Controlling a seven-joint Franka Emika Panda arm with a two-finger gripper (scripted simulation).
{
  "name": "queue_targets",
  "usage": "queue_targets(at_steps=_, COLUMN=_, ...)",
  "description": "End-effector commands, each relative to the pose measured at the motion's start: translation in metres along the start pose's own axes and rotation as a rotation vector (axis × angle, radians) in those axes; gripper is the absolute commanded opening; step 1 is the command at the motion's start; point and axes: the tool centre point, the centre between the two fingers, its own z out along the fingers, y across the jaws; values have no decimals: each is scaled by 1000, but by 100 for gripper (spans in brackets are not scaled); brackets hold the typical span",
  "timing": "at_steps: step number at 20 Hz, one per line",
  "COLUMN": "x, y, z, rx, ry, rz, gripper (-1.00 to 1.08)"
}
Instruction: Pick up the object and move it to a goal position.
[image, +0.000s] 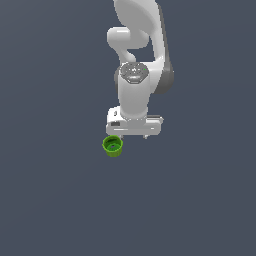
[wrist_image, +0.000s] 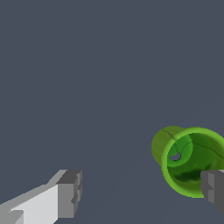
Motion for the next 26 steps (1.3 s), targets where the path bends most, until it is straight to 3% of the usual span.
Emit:
queue_targets(at_steps=1, x=0, y=0, z=0, rx=0, ry=0, rz=0, gripper=28)
queue_targets(at_steps=15, x=6, y=14, z=-9, rx=9, ry=24, rz=19, gripper=28)
queue_targets(at_steps=26, x=5, y=28, z=9, rx=64, ry=42, rz=-76, gripper=28)
